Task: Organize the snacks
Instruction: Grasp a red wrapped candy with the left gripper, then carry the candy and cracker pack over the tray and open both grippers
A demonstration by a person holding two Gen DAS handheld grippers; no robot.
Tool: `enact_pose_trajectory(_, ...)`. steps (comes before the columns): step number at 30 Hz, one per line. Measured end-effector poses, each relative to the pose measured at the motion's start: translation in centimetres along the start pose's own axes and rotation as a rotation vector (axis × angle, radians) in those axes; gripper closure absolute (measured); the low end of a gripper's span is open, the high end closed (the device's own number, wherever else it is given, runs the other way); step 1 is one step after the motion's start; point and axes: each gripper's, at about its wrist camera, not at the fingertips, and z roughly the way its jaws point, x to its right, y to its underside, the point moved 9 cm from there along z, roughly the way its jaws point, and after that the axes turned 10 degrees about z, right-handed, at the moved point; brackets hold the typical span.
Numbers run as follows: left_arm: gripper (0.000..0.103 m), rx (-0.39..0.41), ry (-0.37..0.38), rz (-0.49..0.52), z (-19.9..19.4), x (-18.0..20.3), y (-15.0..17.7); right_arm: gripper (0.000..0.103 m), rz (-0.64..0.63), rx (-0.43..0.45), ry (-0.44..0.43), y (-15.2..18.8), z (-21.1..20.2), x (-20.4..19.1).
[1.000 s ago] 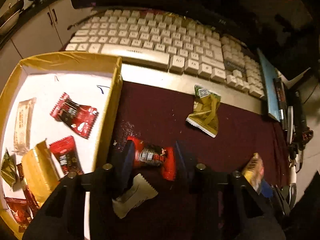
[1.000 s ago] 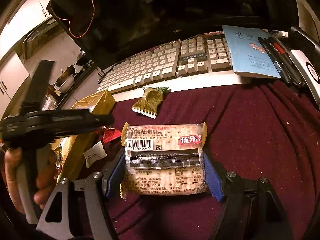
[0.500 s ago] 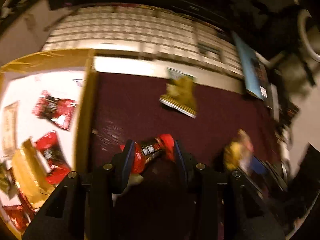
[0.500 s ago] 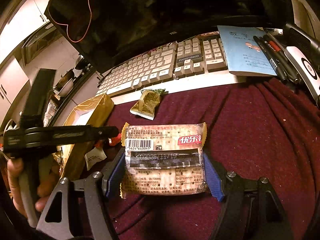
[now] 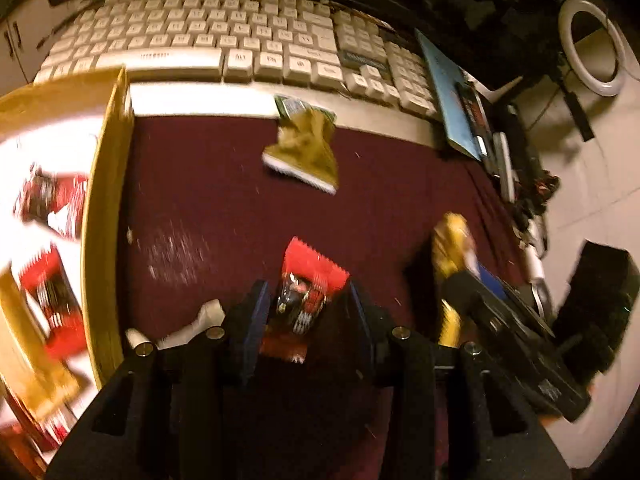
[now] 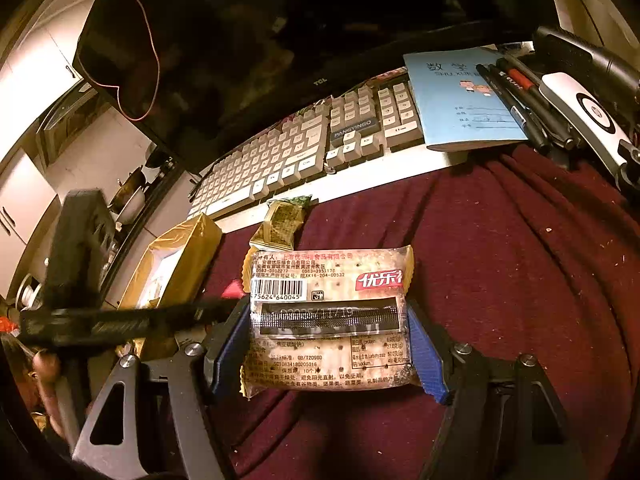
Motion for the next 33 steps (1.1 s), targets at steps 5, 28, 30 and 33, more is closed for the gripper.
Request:
enact_pose_trajectory(5,0.065,0.016,-0.081,0.051,-0.4,0.1,-0.3,0.03,0.0,0.002,0.002,0.0,0.0,-0.1)
enact_pose_trajectory(28,0.084,0.305,-0.214,-0.066,-11.2,-3.8,1.7,0.03,-0.104,-0.031,0.007,0.8,0.3,-2.0)
enact_pose_trajectory(30,0.084,0.339,-0.255,-0.091,-12.8,-6.0,1.8,0.03,-0.125,-0.056,-0.018,1.1,0.4,-3.5)
enact_pose_trajectory(33,0.084,0.376,-0.307,-0.179,-14.6,-10.5,1.8,0.03,-0.155,-0.095,-0.106,1.2,0.2,-7.4)
